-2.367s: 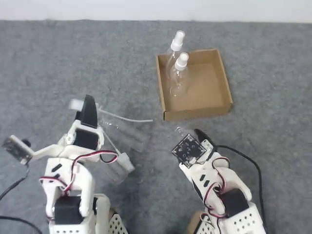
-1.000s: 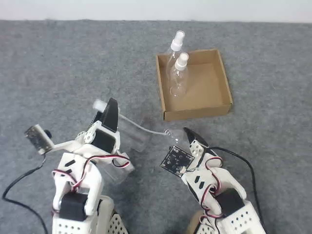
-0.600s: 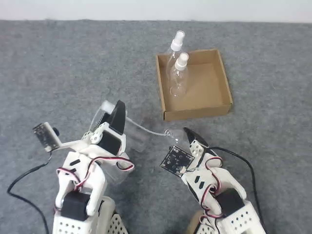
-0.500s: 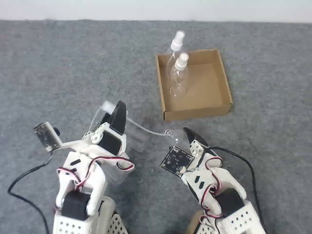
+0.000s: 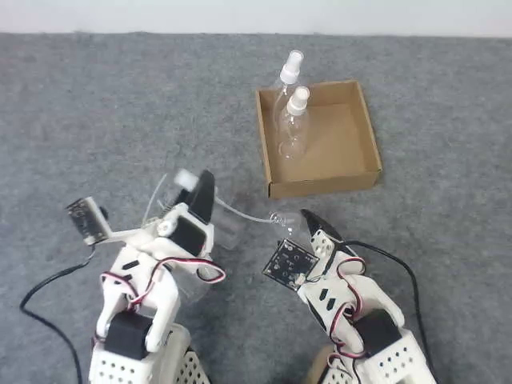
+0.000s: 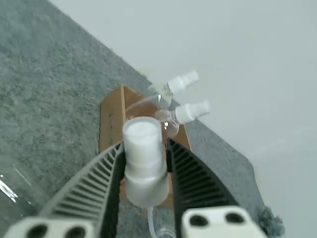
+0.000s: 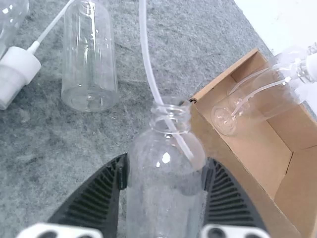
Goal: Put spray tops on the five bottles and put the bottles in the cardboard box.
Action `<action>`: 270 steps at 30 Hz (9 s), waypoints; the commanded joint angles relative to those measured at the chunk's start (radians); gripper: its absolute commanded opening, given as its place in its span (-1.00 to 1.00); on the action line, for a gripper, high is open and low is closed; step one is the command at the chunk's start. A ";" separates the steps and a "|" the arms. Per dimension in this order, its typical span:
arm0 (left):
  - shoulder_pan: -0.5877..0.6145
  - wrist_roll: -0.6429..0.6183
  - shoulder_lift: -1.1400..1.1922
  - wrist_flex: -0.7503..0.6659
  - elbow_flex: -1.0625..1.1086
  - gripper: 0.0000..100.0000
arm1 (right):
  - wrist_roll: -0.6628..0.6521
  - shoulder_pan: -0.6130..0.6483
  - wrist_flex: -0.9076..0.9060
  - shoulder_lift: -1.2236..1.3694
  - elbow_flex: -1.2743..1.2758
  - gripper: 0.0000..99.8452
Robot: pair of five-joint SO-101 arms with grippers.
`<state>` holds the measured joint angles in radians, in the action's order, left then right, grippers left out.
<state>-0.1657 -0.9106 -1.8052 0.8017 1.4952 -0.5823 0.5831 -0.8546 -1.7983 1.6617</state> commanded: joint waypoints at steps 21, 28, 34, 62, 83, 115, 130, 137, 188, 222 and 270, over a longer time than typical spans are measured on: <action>-0.104 0.015 -0.017 -0.120 0.061 -0.98 | 0.051 0.007 0.018 -0.018 0.009 -0.78; -0.112 0.015 -0.017 -0.121 0.071 -0.98 | 0.051 0.007 0.019 -0.018 0.008 -0.78; -0.180 0.020 -0.017 -0.121 0.084 -0.98 | 0.051 0.008 0.024 -0.018 0.008 -0.78; -0.373 0.167 -0.017 -0.052 0.139 -0.98 | 0.091 0.061 0.022 -0.018 -0.014 -0.78; -0.365 0.273 -0.018 0.017 0.125 -0.57 | 0.115 0.059 0.022 -0.018 -0.009 -0.78; -0.269 0.157 -0.020 0.097 0.013 -0.32 | 0.121 -0.024 0.025 -0.018 -0.009 -0.78; -0.089 0.130 -0.020 0.084 -0.025 -0.32 | 0.121 -0.025 0.024 -0.018 -0.014 -0.78; 0.003 0.097 -0.020 0.044 -0.021 -0.32 | 0.123 -0.021 0.025 -0.018 -0.043 -0.78; -0.295 0.158 -0.018 0.049 0.127 -0.32 | 0.273 -0.027 0.039 -0.018 -0.107 -0.78; 0.032 0.107 -0.020 0.043 0.062 -0.32 | 0.433 0.059 0.122 -0.018 -0.112 -0.78; 0.127 0.141 -0.020 -0.021 0.076 -0.32 | 0.439 -0.028 0.131 -0.018 -0.046 -0.78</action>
<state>-0.1028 -0.7818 -1.8052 0.8447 1.6256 -0.1573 0.5846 -0.7365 -1.7983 1.6402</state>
